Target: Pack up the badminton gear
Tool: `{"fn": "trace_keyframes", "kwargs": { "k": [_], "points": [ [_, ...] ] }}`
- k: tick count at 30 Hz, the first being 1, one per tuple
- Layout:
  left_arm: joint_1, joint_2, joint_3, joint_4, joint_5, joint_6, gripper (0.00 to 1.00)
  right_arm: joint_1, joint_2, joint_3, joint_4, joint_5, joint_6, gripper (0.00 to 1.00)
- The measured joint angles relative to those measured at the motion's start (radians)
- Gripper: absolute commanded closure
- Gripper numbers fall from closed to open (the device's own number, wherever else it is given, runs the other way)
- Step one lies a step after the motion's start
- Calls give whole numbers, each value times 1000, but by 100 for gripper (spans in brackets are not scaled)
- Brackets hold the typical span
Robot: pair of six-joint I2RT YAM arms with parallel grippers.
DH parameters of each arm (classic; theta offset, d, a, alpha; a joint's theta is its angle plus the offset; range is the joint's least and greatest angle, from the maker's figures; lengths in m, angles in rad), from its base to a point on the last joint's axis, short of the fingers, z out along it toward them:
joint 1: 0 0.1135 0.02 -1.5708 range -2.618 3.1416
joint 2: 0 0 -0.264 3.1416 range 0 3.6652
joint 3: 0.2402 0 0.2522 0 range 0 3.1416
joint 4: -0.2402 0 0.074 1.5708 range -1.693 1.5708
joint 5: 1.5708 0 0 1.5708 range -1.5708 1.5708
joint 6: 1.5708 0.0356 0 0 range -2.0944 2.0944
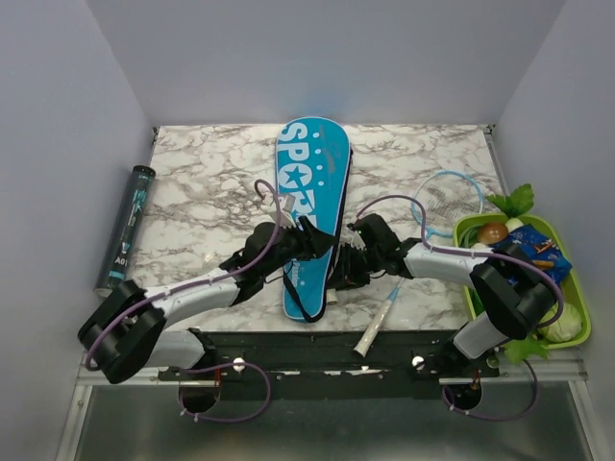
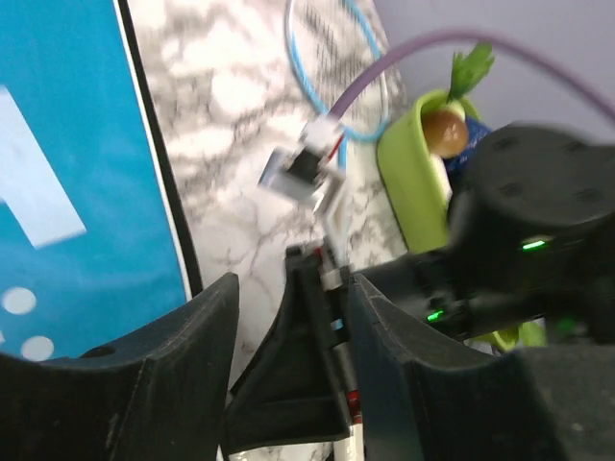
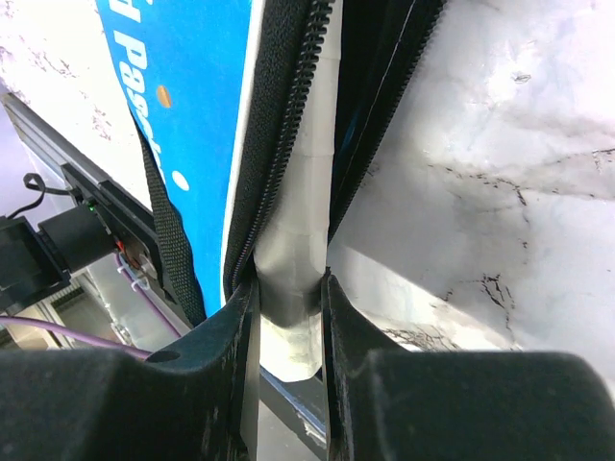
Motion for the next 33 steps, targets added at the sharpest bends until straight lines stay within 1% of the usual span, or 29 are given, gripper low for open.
{"fn": "trace_keyframes", "kwargs": {
  "k": [2,3,4,7,9,12,13,16,20,28,33],
  "points": [
    [-10,-104,63,-144,-69,53,44,0,6,-2,6,0,0,96],
    [-13,-157,92,-212,-107,81,48,0,10,-2,11,0,0,96],
    [-13,-198,117,-274,-146,109,56,1,14,-3,15,0,0,96],
    [-9,-266,149,-417,-233,162,79,2,20,-5,25,0,0,96],
    [-7,-275,141,-503,-280,180,82,2,21,-5,27,-1,0,96],
    [-7,-259,90,-590,-311,189,98,2,22,-5,28,-1,0,96],
    [-7,-247,71,-613,-315,188,100,2,22,-5,29,-1,0,96],
    [-6,-199,25,-652,-318,188,100,2,22,-5,30,-2,0,96],
    [-6,-156,3,-669,-320,186,100,2,22,-5,31,-2,0,96],
    [-6,-126,3,-669,-340,195,100,2,22,-5,31,-2,1,96],
    [-6,-143,2,-693,-388,201,100,2,22,-5,31,-2,1,96]
  ]
}}
